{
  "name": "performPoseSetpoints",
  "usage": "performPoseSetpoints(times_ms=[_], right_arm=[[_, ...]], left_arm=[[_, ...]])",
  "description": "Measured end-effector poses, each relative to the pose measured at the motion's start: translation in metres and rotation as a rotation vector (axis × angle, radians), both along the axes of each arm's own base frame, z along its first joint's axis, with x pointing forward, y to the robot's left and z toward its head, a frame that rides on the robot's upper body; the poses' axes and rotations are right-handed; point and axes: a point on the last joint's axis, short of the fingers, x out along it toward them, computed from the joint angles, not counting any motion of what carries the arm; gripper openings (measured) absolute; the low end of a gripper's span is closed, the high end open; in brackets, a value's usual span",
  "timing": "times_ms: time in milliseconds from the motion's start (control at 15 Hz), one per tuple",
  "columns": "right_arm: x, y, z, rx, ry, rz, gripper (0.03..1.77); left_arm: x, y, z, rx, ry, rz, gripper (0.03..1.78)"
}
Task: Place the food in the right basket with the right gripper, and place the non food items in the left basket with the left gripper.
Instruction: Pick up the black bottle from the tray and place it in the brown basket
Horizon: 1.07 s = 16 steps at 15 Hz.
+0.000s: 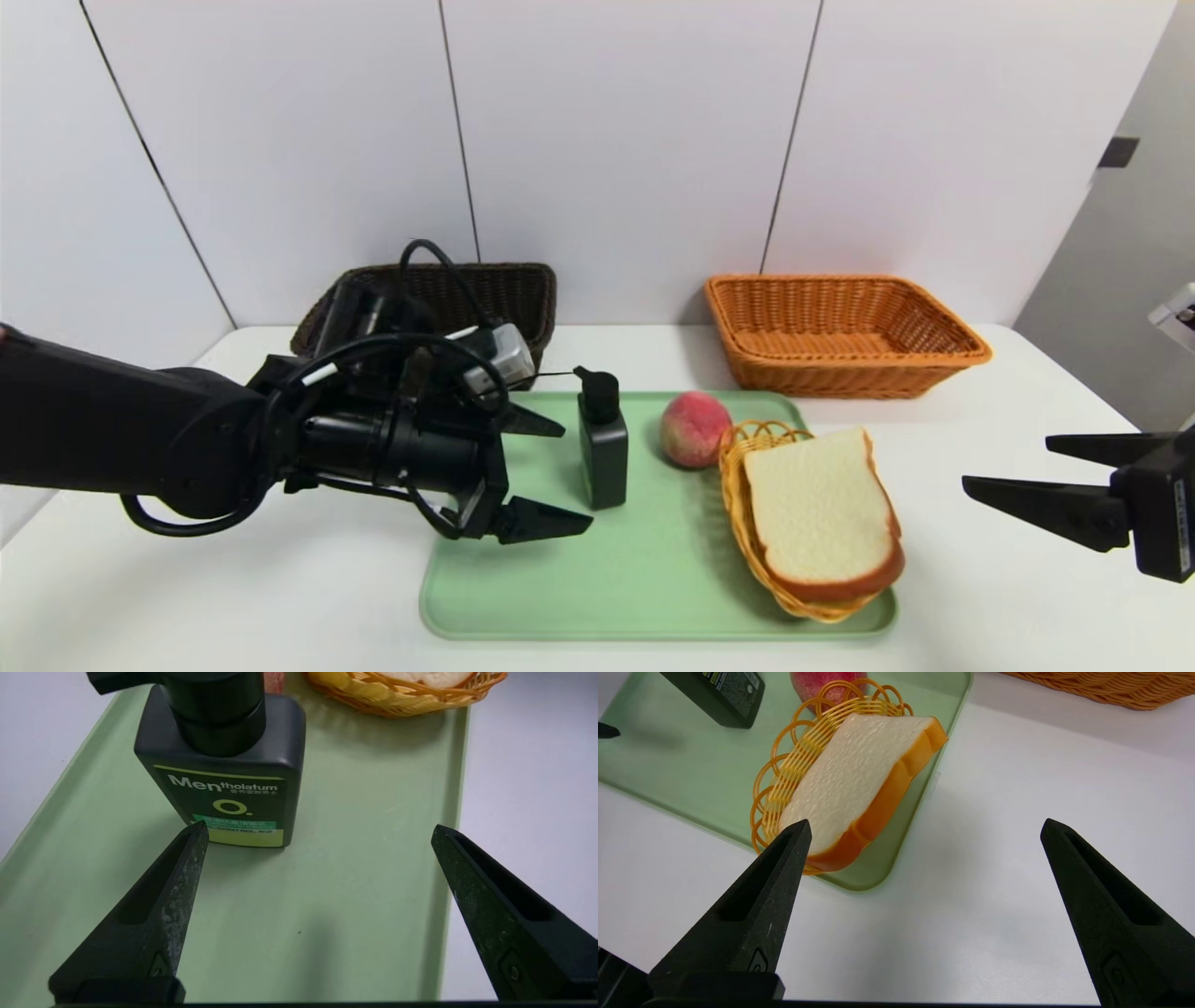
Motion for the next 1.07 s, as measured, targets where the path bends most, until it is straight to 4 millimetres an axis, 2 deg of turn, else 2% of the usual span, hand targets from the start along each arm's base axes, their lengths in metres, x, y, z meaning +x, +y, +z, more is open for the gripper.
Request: performPoseSetpoints(times_ms=[467,733,1067], right_arm=[[0.004,0.000,-0.001,-0.008,0.008,0.001,1.70],[0.004,0.000,-0.001,-0.007,0.009,-0.002,1.70],[0.003,0.000,-0.001,-0.008,0.009,-0.003,1.70]], left_arm=[[0.033,0.002,-0.027,-0.020,-0.058,0.035,1.69],[0.045,0.004,-0.033,-0.035,-0.080,0.055,1.69],[0.054,0.001,-0.031,-0.049,-0.082,0.061,1.69]])
